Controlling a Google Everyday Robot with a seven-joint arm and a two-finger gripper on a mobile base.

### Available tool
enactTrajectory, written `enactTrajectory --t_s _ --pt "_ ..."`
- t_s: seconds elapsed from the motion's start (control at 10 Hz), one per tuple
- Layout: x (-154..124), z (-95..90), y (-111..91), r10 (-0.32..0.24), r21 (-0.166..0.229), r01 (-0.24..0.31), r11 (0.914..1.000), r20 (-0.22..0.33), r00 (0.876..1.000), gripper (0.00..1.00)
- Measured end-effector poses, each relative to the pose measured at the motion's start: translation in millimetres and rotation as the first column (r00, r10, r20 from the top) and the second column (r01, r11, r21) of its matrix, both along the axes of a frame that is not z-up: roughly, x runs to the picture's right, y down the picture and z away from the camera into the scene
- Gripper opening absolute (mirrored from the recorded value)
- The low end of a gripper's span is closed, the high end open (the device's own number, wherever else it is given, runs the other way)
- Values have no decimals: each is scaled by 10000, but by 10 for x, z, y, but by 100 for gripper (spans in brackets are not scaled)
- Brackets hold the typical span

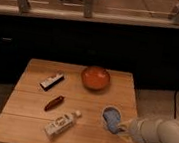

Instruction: Place the white sponge in the ceramic cup

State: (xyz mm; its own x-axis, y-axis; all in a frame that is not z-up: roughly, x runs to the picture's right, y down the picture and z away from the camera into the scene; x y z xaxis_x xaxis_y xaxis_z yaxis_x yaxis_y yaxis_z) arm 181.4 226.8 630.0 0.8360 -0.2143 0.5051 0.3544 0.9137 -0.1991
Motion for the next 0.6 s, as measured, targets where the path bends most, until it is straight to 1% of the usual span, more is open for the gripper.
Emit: enactTrajectory --t_s 0.6 --pt "-60 33 16 -169 -139 168 9998 -28 9999 80"
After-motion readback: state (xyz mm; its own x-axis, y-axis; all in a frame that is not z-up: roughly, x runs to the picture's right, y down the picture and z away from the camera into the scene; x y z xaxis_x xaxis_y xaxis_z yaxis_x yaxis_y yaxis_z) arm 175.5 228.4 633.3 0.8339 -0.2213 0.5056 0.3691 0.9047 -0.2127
